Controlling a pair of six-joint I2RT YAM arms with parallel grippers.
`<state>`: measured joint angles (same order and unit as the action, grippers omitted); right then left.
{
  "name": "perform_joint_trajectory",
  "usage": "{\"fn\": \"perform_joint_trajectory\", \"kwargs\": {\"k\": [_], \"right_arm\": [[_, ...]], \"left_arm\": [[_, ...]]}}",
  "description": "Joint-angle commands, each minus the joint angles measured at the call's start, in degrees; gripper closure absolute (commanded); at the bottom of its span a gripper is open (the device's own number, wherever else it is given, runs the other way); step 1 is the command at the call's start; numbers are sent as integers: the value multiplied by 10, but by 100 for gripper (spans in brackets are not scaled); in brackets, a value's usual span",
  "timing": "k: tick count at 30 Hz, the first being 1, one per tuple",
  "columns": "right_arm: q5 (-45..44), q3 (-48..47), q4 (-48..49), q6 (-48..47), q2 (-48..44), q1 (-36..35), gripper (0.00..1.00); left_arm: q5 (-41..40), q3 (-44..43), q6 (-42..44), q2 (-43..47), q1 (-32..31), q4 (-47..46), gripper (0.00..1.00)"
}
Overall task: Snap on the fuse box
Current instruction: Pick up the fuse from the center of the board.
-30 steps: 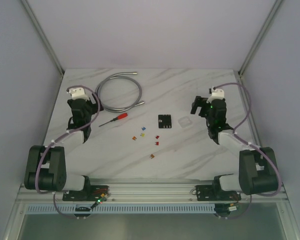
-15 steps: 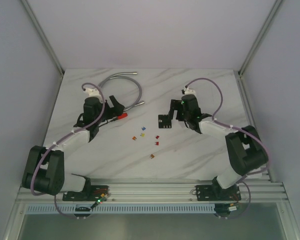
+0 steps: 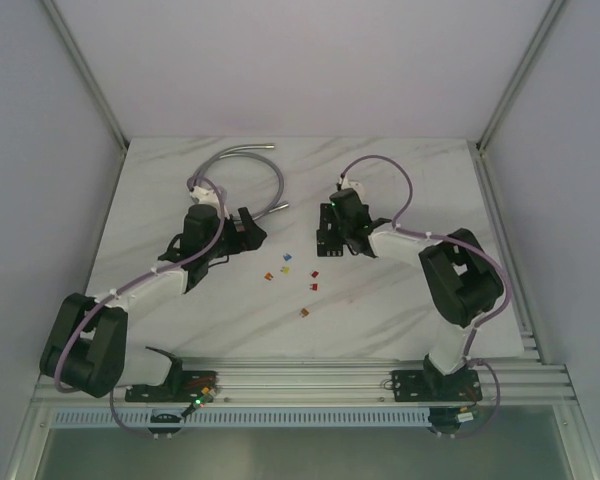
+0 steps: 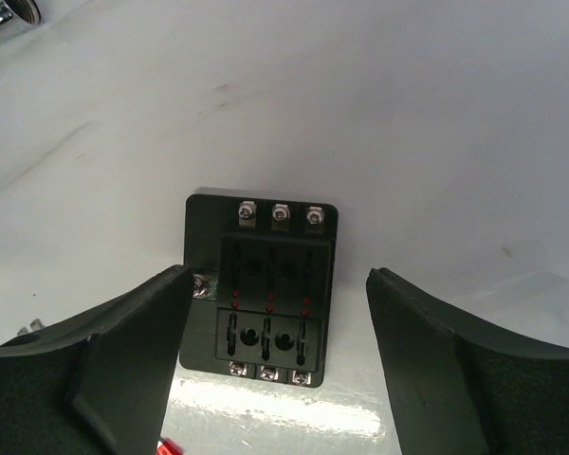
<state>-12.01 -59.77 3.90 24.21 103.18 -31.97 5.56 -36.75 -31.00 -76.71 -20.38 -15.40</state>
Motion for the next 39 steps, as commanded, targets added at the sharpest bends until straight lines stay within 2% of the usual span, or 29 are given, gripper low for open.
{"fn": "perform_joint_trajectory", "kwargs": {"k": [1,7,8,14,18,25,33,39], "right_arm": [[-38,-29,-30,8,21,-17,21],[-41,-25,-39,2,23,-27,31],[-41,-24,-39,0,22,-30,37],[-28,-12,-44,-13,13,-46,52],[-19,3,-48,-18,-1,-64,53],[-8,22,-50,-29,-22,-81,49],[-3,22,-69,-45,-88,-82,25],[22,64,-94,-47,-140,-87,24]], "left_arm": [[1,-2,-6,11,-4,11,0],[12,-4,-11,8,-7,13,0],[15,-5,-12,8,-7,13,0],[29,-7,-20,8,-12,15,0],[37,-5,-25,10,-15,18,0],[47,0,-32,16,-23,24,0],[49,5,-34,33,-28,51,0],[35,3,-28,35,-30,92,4]]}}
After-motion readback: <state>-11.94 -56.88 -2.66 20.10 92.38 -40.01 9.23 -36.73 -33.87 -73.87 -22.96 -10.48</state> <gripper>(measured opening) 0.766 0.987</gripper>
